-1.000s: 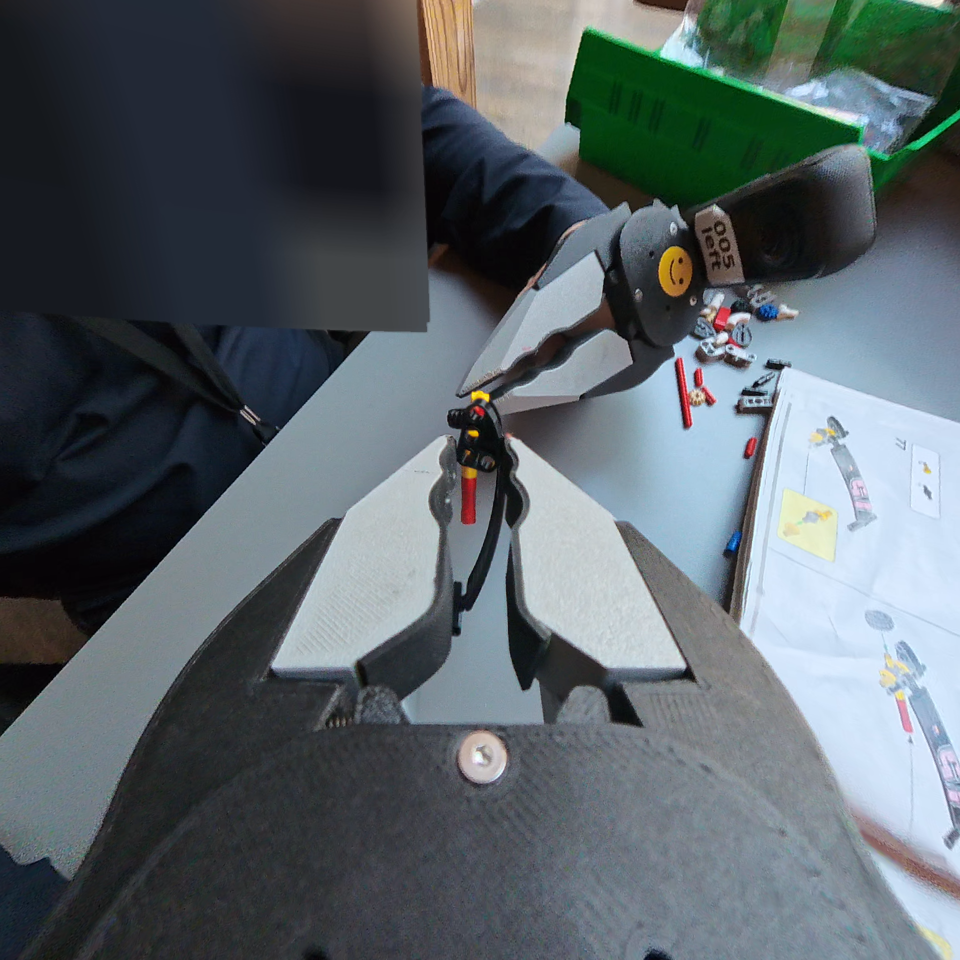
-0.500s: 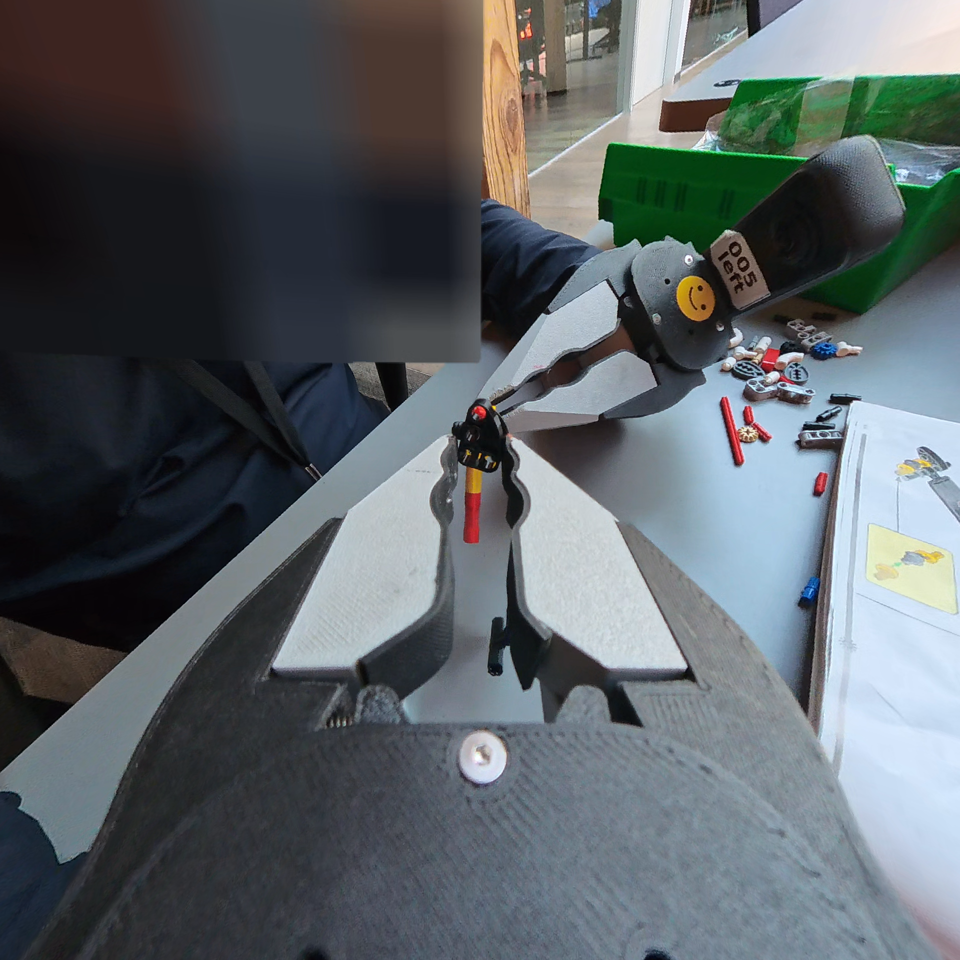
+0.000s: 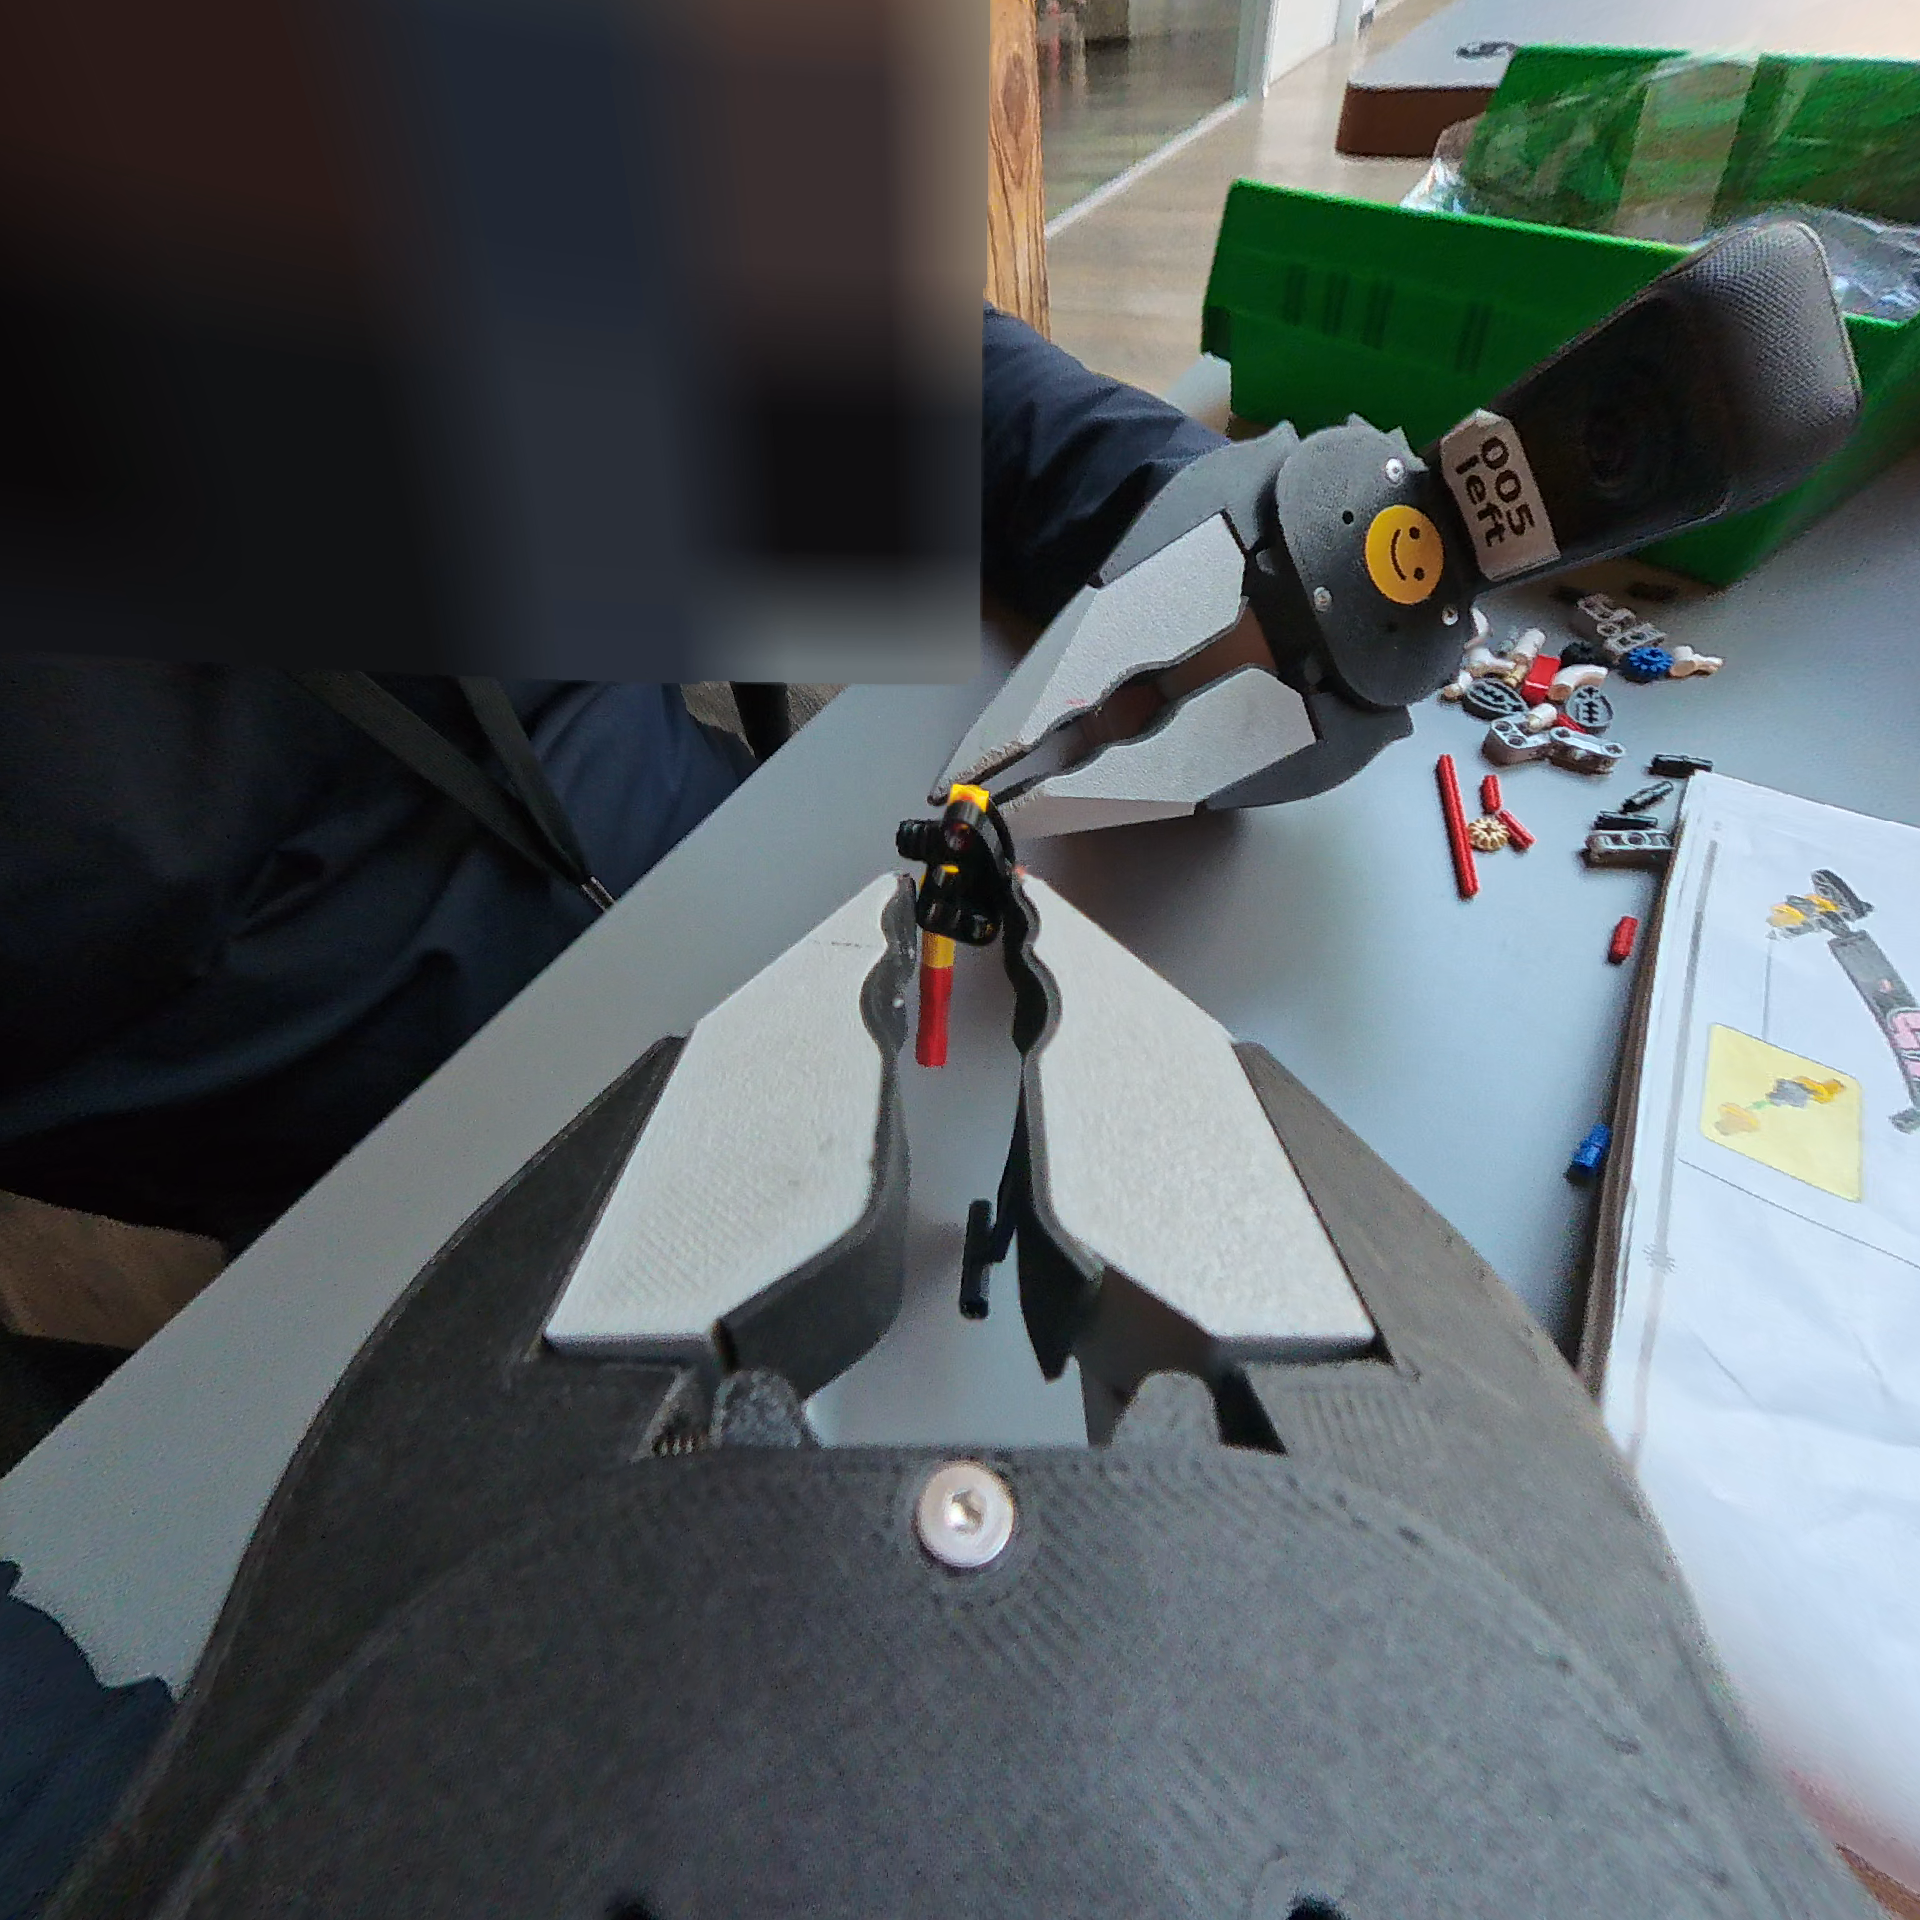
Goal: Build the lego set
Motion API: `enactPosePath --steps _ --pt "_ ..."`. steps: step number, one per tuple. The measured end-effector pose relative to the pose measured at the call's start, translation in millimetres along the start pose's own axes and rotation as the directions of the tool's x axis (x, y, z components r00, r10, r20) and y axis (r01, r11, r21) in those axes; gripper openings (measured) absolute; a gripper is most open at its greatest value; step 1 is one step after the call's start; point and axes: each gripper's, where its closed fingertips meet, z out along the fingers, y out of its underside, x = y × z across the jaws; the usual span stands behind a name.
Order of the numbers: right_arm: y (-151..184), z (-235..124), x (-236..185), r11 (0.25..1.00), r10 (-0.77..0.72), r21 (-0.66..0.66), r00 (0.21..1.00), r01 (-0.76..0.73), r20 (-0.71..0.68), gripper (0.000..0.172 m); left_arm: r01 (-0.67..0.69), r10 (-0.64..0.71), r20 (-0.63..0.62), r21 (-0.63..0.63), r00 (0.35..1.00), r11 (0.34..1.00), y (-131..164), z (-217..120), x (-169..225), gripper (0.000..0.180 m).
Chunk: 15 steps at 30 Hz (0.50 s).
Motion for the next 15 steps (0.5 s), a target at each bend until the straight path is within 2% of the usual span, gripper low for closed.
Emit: enactPosePath --steps 3,8,15 --pt "5.4 0.8 1.3 0.993 -0.060 -0.108 0.996 0.053 -0.061 0.014 0.007 -0.007 0.002 -0.003 1.000 1.000 0.6 0.3 -0.8 0.001" --pt "-2.0 2.5 0.1 0.969 -0.176 -0.197 0.977 0.150 -0.122 0.014 0.009 -0.009 -0.013 0.001 1.000 1.000 0.2 0.1 1.7 0.001" --pt "6.3 1.2 5.5 0.897 -0.328 -0.362 0.931 0.254 -0.161 0.014 0.011 -0.011 -0.006 -0.007 1.000 1.000 1.2 1.0 0.4 0.001"
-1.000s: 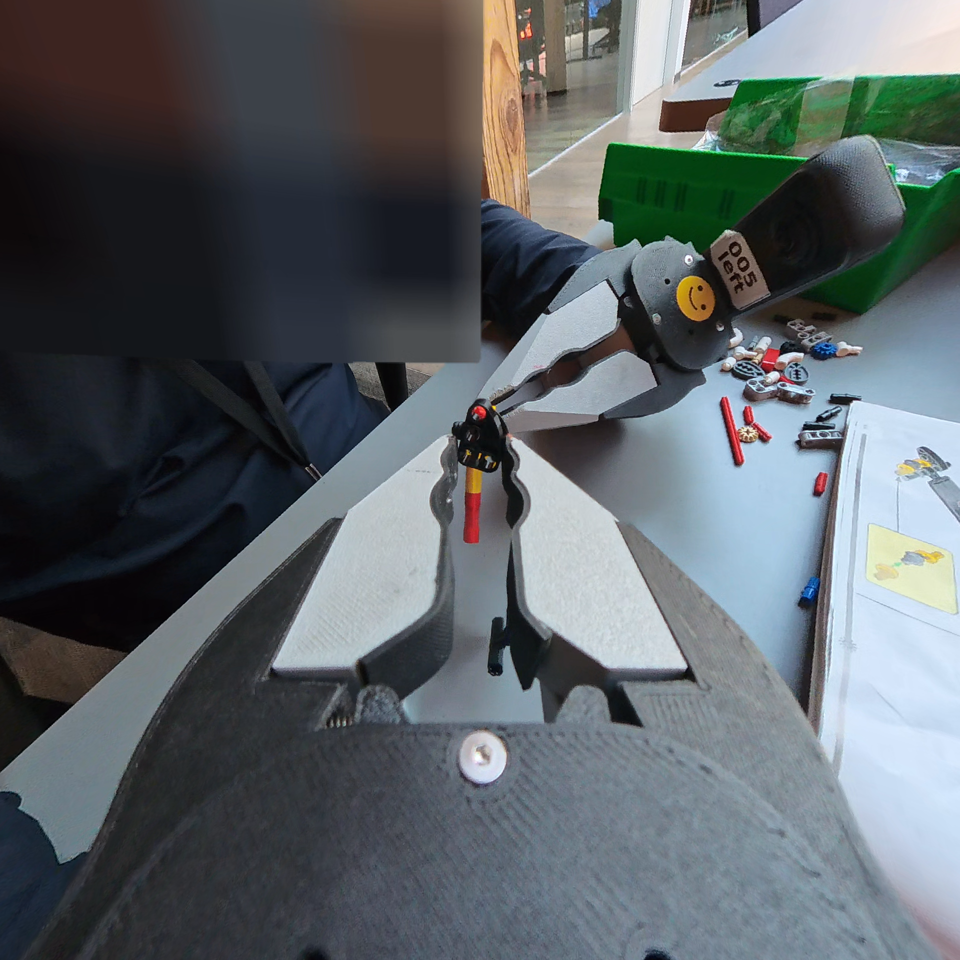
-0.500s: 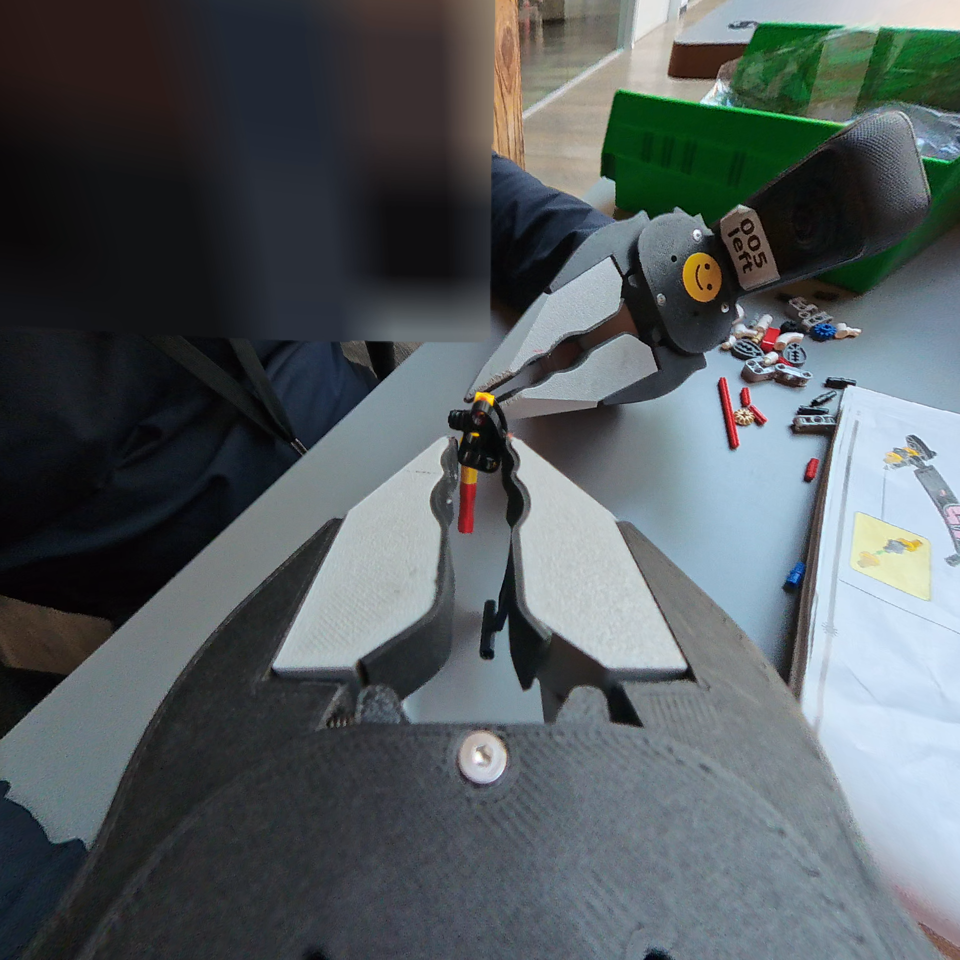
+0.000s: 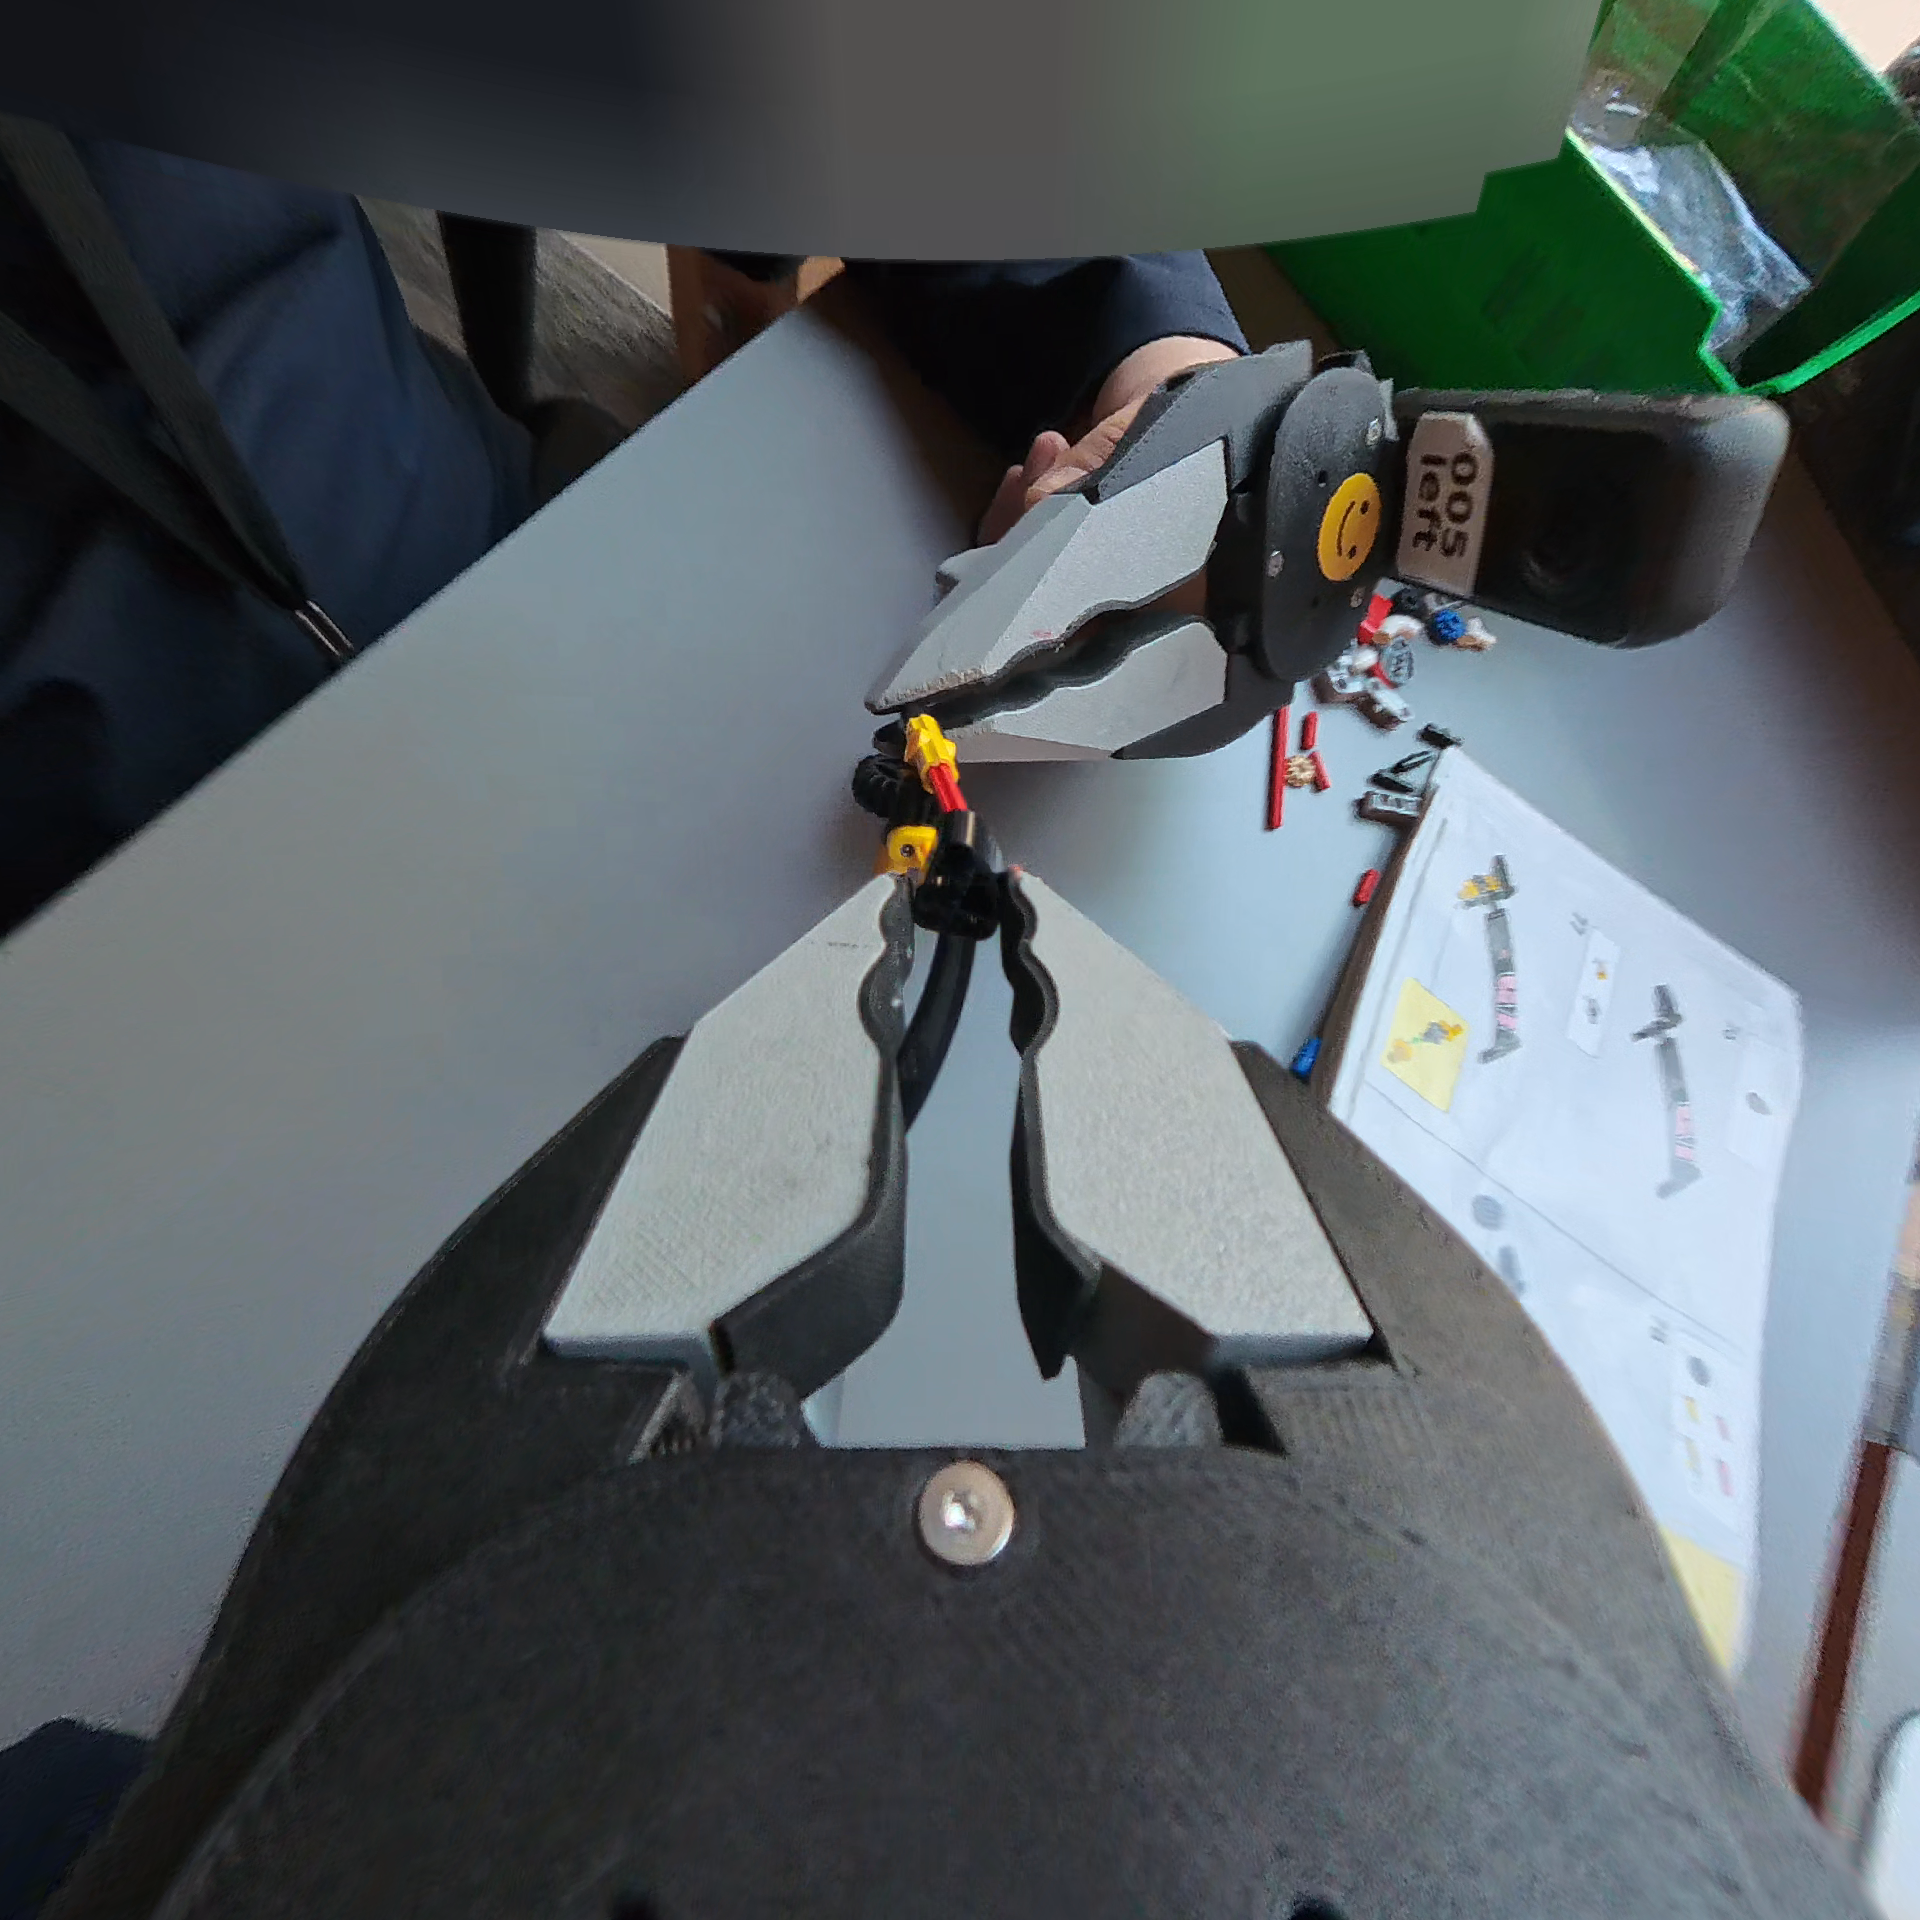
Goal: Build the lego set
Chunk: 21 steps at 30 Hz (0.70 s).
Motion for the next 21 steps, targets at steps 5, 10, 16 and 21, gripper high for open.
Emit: enactPosePath --steps 5,10,16,21 --pt "3 3 3 0.970 -0.225 -0.116 0.968 0.212 -0.108 0.014 -0.012 0.013 0.038 -0.024 0.999 1.000 3 1 -4 0.001" --pt "7 4 2 0.895 -0.399 -0.281 0.902 0.345 -0.163 0.014 -0.042 0.046 0.078 -0.053 0.996 0.998 7 2 -7 0.001" --pt "9 4 6 0.777 -0.531 -0.495 0.827 0.388 -0.186 0.014 0.005 -0.002 0.059 -0.043 0.998 0.999 7 1 -6 0.001" --pt "13 4 5 0.695 -0.592 -0.601 0.788 0.395 -0.167 0.014 0.024 -0.022 0.058 -0.050 0.998 0.998 8 1 -7 0.001"
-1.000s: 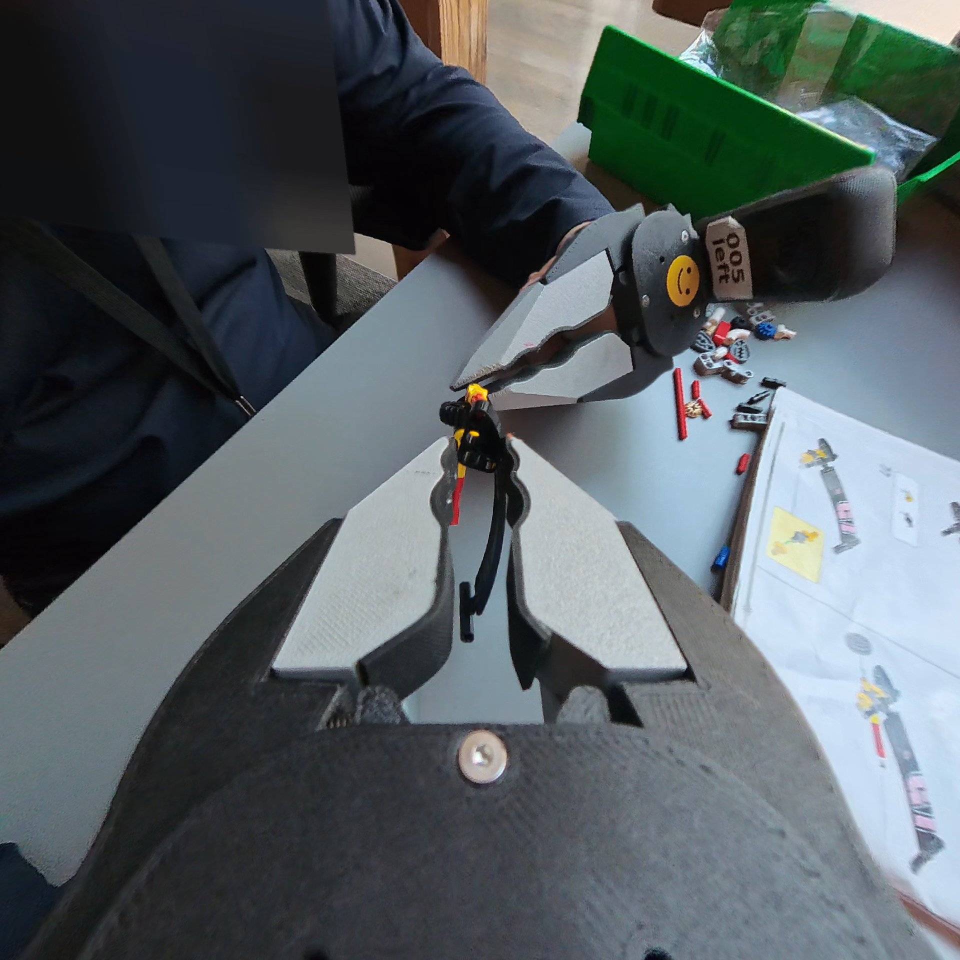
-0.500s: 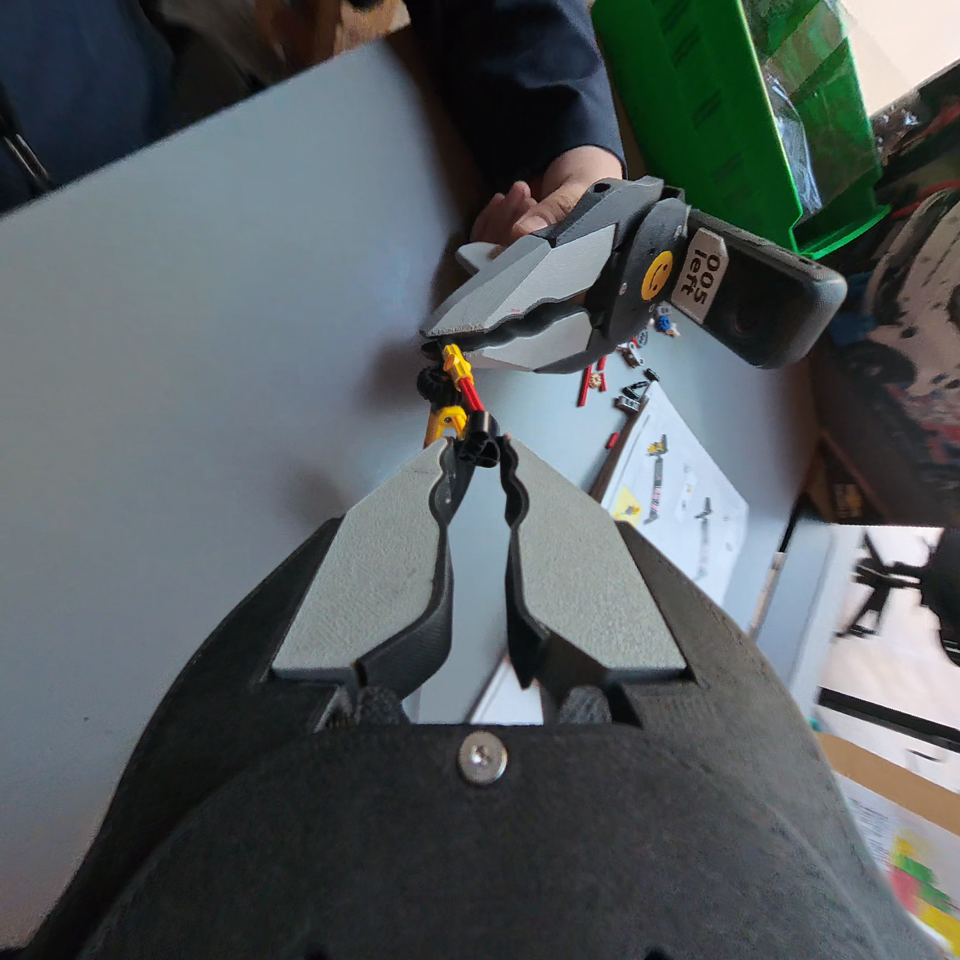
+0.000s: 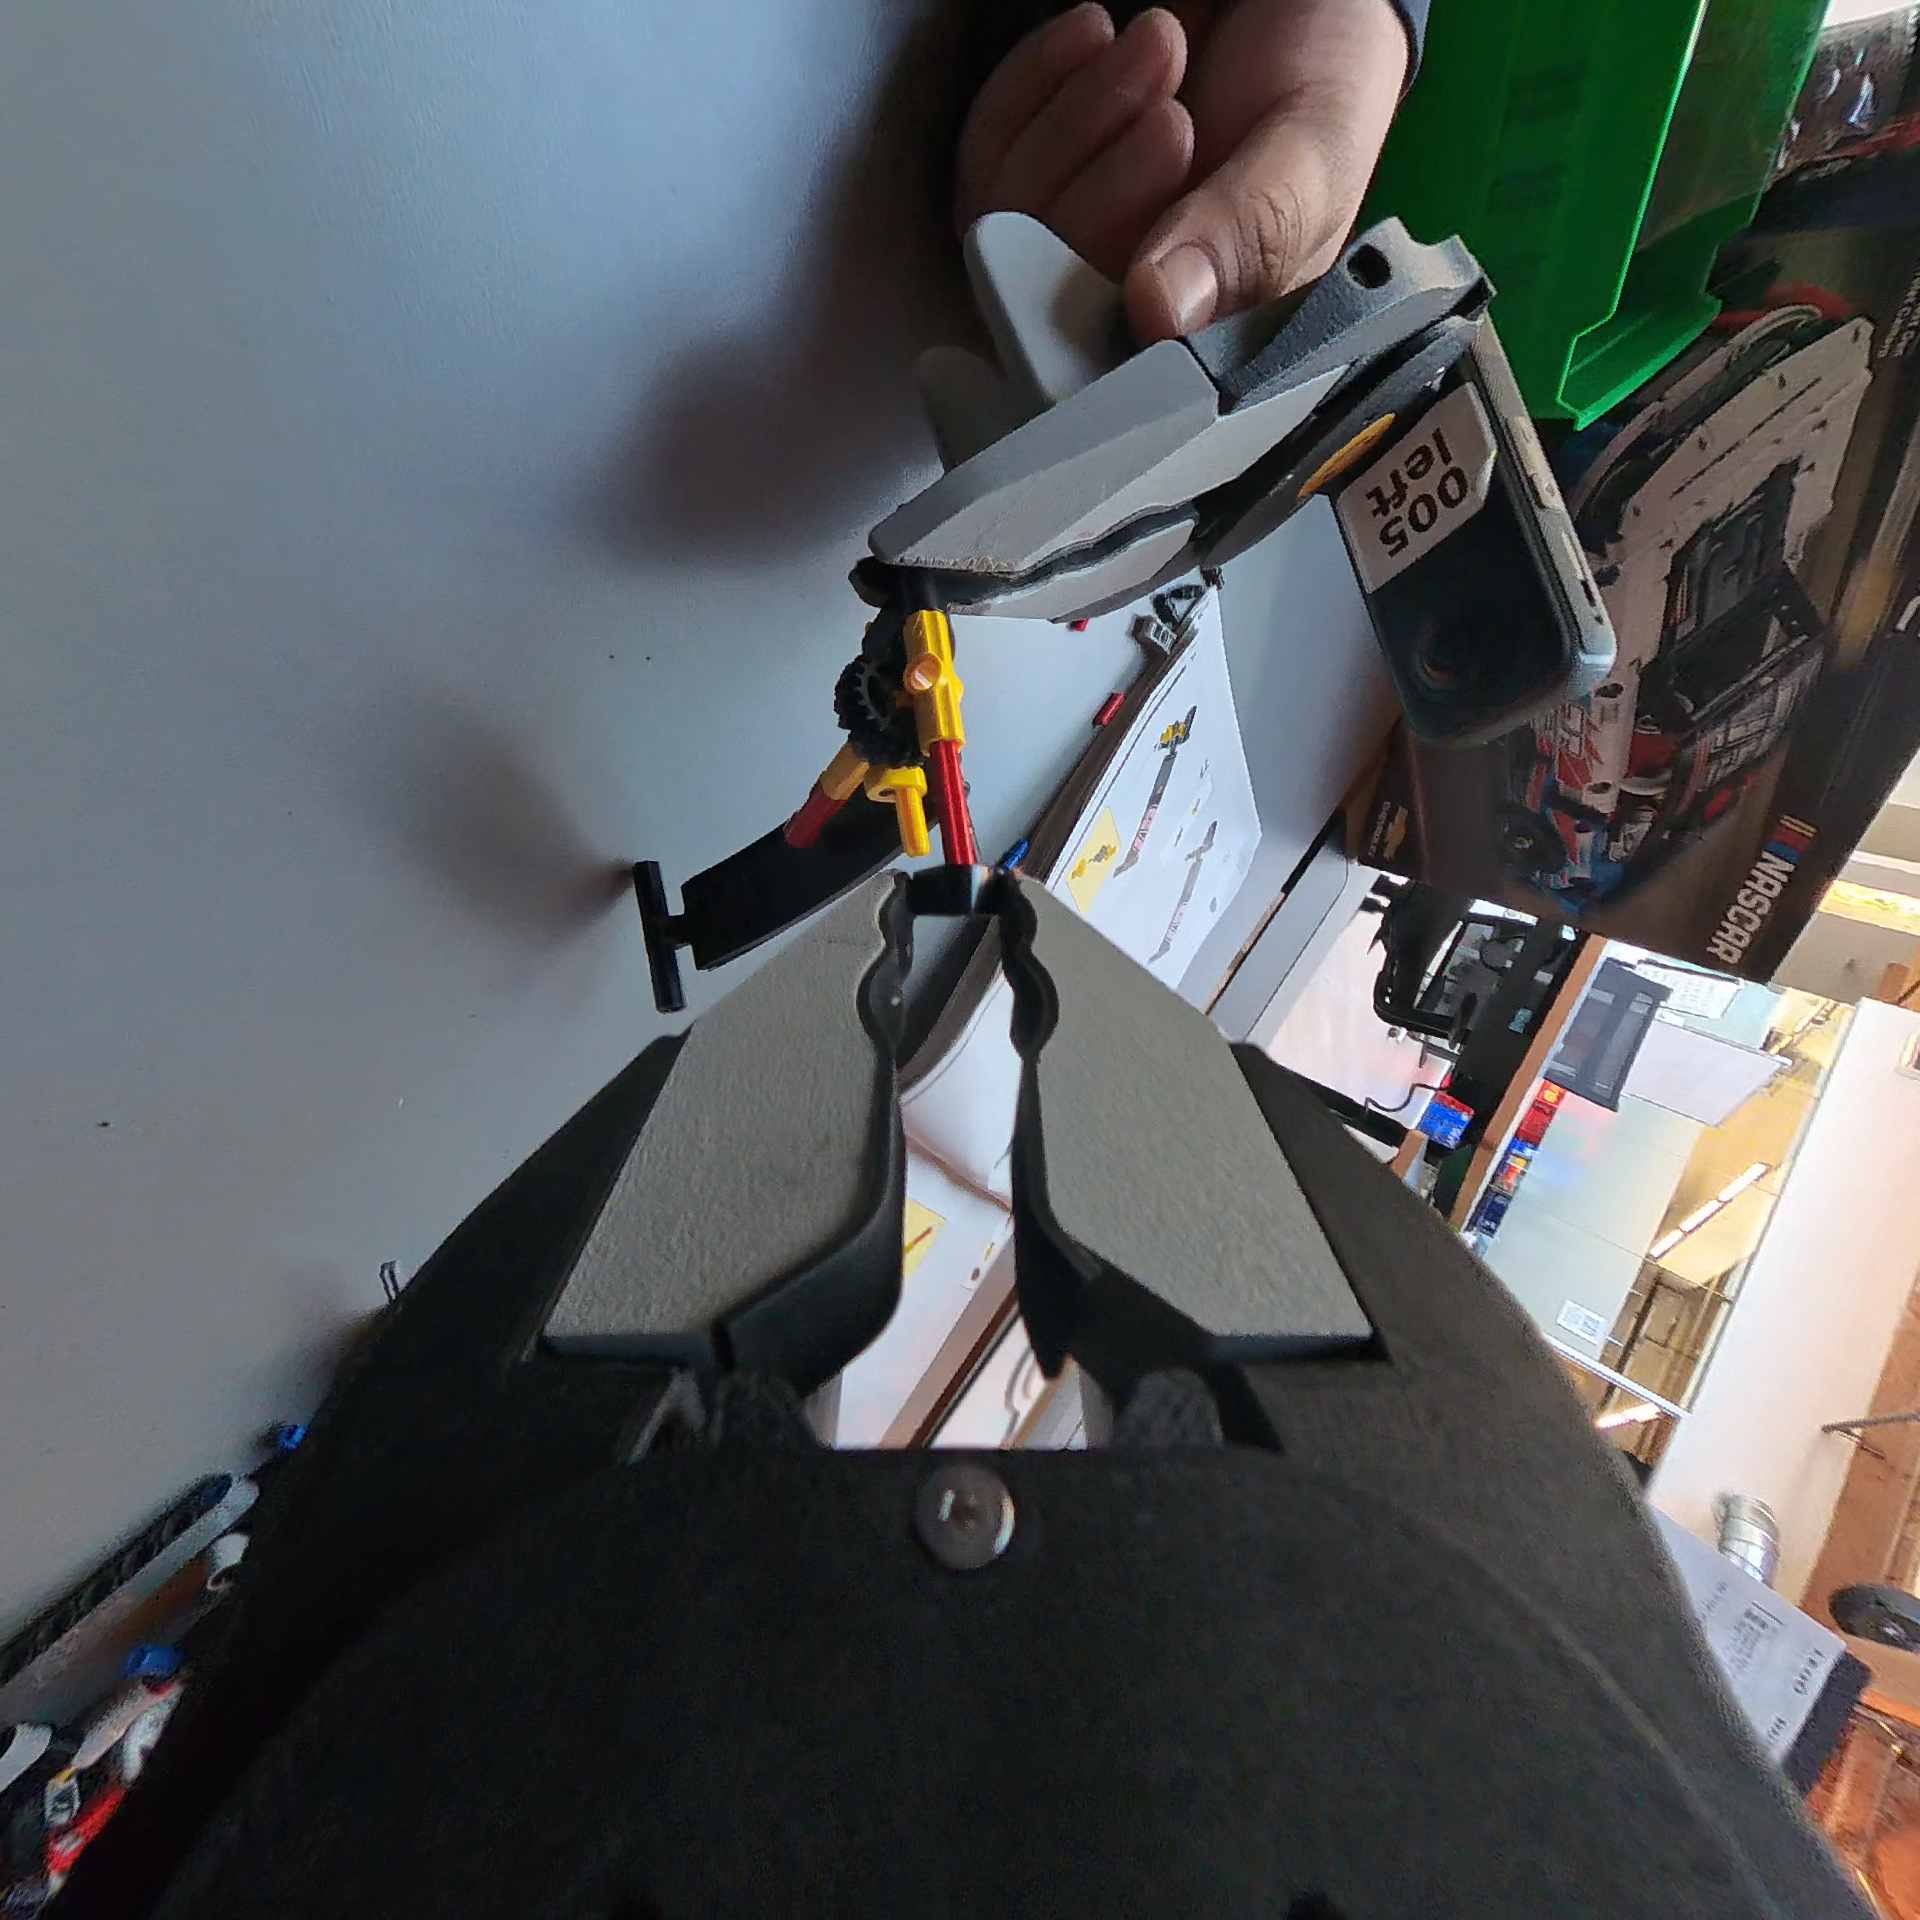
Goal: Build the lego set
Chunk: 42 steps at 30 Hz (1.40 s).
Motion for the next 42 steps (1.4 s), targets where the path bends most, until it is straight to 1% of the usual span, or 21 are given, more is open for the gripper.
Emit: enactPosePath --steps 6,12,16,21,24,28,30,31,34,40,42 --pt "8 2 2 0.992 -0.027 -0.124 0.999 0.023 -0.030 0.014 0.014 -0.014 0.022 0.031 1.000 0.999 -5 -4 -5 0.002" --pt "14 4 1 0.990 0.016 -0.143 1.000 -0.018 -0.019 0.014 0.004 -0.009 0.092 0.057 0.996 0.998 -10 -7 -16 0.003" --pt "18 8 1 0.983 0.002 -0.182 1.000 -0.006 -0.024 0.014 0.012 -0.019 0.113 0.060 0.993 0.998 -11 -7 -19 0.017" --pt "19 10 2 0.984 0.016 -0.179 0.999 -0.021 -0.029 0.014 -0.021 0.015 0.136 0.043 0.991 0.999 -10 -4 -20 0.017" --pt "24 13 0 0.978 -0.007 -0.211 1.000 0.001 -0.027 0.014 -0.047 0.040 0.189 0.033 0.981 0.998 -10 -3 -25 0.024" --pt "26 14 2 0.969 -0.044 -0.245 0.998 0.034 -0.037 0.014 -0.100 0.091 0.242 0.021 0.966 0.995 -11 -4 -29 0.017" --pt "30 14 3 0.956 -0.077 -0.286 0.996 0.060 -0.047 0.014 -0.121 0.109 0.250 0.036 0.962 0.992 -15 -4 -27 0.009" --pt "31 13 5 0.949 -0.099 -0.306 0.993 0.077 -0.057 0.014 -0.136 0.120 0.256 0.042 0.959 0.990 -16 -4 -27 0.002" --pt "31 12 6 0.936 -0.116 -0.340 0.991 0.088 -0.063 0.014 -0.152 0.138 0.230 0.042 0.963 0.988 -16 -2 -21 0.002" --pt "32 10 5 0.943 -0.084 -0.328 0.993 0.053 -0.081 0.014 -0.113 0.097 0.178 0.077 0.979 0.991 -19 -2 -16 0.002" --pt "34 11 4 0.937 -0.106 -0.343 0.990 0.069 -0.089 0.014 -0.116 0.101 0.169 0.085 0.980 0.990 -20 -2 -14 0.001"
